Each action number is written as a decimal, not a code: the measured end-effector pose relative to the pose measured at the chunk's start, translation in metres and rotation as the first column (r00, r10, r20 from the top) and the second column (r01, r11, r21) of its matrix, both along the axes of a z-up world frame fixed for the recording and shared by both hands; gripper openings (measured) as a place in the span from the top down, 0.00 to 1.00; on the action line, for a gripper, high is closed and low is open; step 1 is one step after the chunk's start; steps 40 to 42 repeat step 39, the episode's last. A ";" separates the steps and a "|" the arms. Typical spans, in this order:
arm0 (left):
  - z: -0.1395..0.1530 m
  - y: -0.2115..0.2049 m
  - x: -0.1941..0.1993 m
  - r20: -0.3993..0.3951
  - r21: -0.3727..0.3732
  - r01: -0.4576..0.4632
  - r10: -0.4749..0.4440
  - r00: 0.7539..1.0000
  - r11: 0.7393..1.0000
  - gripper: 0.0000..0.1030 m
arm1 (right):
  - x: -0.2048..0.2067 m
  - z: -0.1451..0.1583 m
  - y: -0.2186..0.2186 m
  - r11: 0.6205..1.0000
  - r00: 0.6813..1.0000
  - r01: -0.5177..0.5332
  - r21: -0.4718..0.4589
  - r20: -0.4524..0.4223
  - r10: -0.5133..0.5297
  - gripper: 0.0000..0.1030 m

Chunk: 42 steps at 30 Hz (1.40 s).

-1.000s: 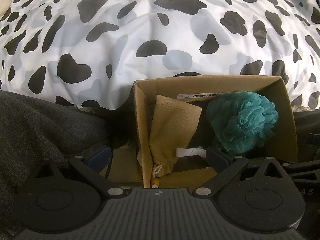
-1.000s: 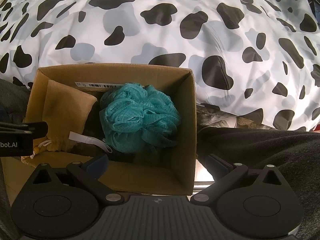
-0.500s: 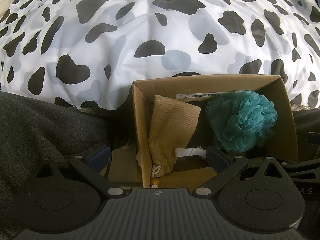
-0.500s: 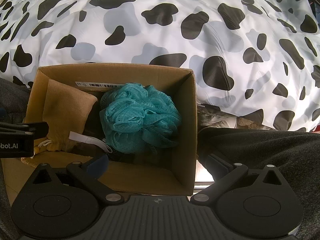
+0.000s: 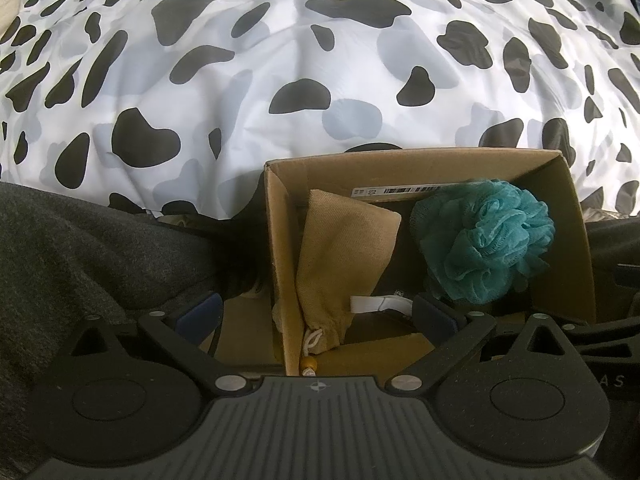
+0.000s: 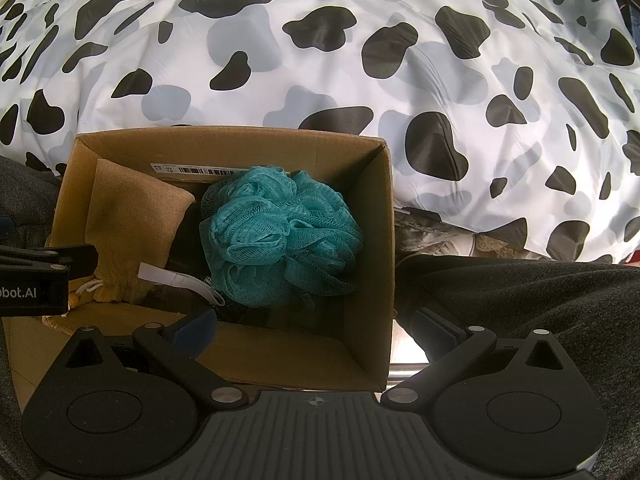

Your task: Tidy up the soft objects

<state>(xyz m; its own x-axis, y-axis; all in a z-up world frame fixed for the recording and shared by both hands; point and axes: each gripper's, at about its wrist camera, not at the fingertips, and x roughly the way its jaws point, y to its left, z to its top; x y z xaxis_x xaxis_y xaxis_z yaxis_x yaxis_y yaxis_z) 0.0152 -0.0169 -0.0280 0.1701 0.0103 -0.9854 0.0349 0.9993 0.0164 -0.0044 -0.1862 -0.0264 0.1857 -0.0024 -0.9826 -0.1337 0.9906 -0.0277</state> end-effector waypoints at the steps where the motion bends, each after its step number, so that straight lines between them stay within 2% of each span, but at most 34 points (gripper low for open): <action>1: 0.000 0.000 0.000 0.000 0.000 -0.001 0.001 1.000 1.000 0.00 | 0.000 0.000 0.000 1.000 1.000 0.000 0.000 0.000 0.000 0.00; 33: -0.001 0.001 0.000 -0.002 0.000 -0.005 0.005 1.000 1.000 0.00 | 0.000 0.002 -0.005 1.000 1.000 0.020 0.016 -0.002 -0.020 0.00; 42: 0.002 0.006 -0.001 0.023 -0.022 -0.034 0.035 0.999 0.999 0.00 | 0.000 0.001 -0.004 1.000 1.000 0.017 0.015 -0.005 -0.017 0.00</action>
